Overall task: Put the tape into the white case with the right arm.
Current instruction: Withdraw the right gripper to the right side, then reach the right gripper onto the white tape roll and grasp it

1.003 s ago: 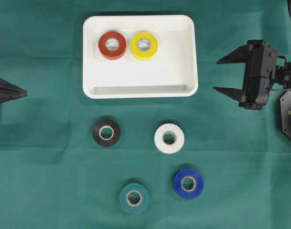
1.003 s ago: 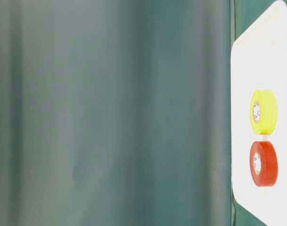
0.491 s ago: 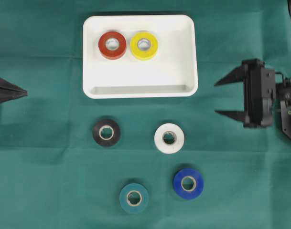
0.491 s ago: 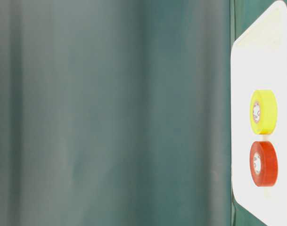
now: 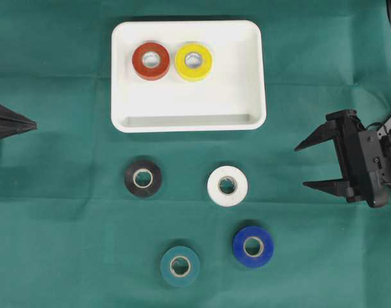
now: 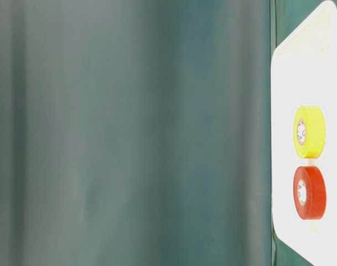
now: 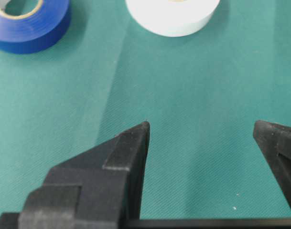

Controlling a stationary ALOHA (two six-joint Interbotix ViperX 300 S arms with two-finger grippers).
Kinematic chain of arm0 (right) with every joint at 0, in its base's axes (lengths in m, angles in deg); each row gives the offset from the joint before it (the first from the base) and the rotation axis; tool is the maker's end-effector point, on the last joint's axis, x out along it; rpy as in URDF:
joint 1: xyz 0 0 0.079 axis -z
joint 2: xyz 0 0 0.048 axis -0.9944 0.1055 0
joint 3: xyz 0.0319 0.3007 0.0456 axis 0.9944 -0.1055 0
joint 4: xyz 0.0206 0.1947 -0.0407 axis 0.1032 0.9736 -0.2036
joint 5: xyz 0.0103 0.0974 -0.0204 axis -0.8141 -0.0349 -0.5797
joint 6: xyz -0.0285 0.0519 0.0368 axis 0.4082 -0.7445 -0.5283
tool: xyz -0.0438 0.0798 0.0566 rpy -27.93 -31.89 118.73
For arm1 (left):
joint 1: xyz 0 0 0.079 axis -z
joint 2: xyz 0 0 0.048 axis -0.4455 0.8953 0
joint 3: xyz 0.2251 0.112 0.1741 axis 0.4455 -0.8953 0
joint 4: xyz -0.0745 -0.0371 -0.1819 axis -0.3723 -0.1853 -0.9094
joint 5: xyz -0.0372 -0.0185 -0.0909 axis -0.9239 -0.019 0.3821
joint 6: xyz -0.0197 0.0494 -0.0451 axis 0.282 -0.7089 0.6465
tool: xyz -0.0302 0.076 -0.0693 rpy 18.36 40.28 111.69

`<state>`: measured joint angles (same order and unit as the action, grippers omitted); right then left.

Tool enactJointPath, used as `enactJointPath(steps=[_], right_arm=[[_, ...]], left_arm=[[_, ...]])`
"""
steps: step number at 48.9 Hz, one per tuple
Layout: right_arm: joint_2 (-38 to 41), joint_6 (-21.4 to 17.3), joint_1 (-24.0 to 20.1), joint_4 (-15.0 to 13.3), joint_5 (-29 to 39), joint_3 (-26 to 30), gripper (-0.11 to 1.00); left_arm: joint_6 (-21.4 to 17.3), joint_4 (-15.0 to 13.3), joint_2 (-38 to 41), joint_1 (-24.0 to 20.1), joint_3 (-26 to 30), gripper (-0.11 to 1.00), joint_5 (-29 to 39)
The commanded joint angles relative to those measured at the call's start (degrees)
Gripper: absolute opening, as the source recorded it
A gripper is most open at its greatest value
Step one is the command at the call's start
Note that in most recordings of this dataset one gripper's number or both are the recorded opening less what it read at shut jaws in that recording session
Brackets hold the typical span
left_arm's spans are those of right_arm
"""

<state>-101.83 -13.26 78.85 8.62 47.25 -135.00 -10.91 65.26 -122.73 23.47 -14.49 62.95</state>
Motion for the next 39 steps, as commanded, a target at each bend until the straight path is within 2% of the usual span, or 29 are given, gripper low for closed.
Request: enactJointPath(steps=[1,17,30,39], right_arm=[[-0.2,-0.1,-0.6,-0.2,-0.4,0.4,0.62],[1.6,0.1,-2.5,-0.4,-0.4,2.8,0.62],[10.4,0.4,-4.8,-0.4,-0.4,8.8,0.6],[17.1,0.5,-4.9,-0.6,-0.4,14.3,0.51]], left_arm=[[0.0,0.0,0.4,-0.2,0.7,0.01,-0.5],[0.0,0.0,0.4,-0.2,0.6,0.01,-0.5],[0.0,0.0,0.4,-0.2,0.7,0.01,-0.5],[0.0,0.0,0.4,-0.1,0.7,0.01,-0.5]])
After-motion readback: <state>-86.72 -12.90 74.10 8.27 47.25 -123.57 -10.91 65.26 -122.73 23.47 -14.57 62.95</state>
